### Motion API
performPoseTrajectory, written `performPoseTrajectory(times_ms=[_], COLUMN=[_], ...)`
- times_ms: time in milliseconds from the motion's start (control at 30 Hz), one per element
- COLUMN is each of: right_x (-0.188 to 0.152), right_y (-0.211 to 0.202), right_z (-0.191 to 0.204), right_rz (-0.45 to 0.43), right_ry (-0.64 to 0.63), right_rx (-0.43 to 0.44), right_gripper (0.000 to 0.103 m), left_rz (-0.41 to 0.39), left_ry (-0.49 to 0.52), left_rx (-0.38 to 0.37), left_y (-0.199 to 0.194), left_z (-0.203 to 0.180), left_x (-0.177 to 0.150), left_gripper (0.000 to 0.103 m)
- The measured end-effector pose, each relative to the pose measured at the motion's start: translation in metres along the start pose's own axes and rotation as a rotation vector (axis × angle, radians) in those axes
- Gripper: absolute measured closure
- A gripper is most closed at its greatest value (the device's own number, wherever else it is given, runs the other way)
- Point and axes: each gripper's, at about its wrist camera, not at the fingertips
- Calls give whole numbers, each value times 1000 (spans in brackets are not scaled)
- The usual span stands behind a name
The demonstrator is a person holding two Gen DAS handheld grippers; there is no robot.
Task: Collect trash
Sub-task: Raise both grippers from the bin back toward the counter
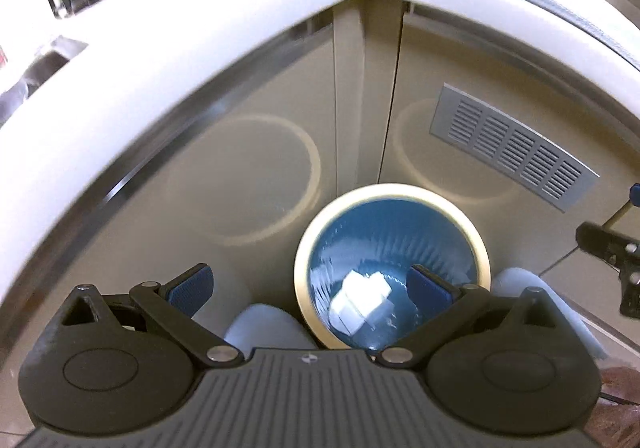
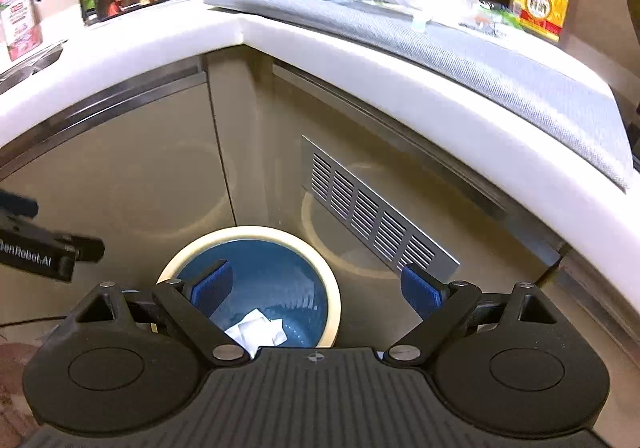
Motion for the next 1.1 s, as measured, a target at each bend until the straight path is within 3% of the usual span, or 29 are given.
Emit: performPoseTrajectory(times_ms=[233, 800, 1100], right_x=[-1, -1, 0], right_y=[-1, -4, 0], right_z=[7, 14, 16], right_rz=[-16, -14, -1], right_ry=[-54, -85, -103], right_rx=[18, 20, 32], right_gripper=[10, 9, 7], left_rz=[-31, -111, -102], left_ry=[62, 81, 70], left_rx=[-3, 17, 14], left_y=[-12, -26, -23], left_z=[-9, -5, -2], left_x=[3, 0, 0], left_gripper=[0, 0, 0])
Point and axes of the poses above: each gripper's, at about its wrist camera, not at the fingertips, and y roughly the way its jaws point, z to its left, x to its top, and after that the axes turned 6 degrees about -z, right-handed
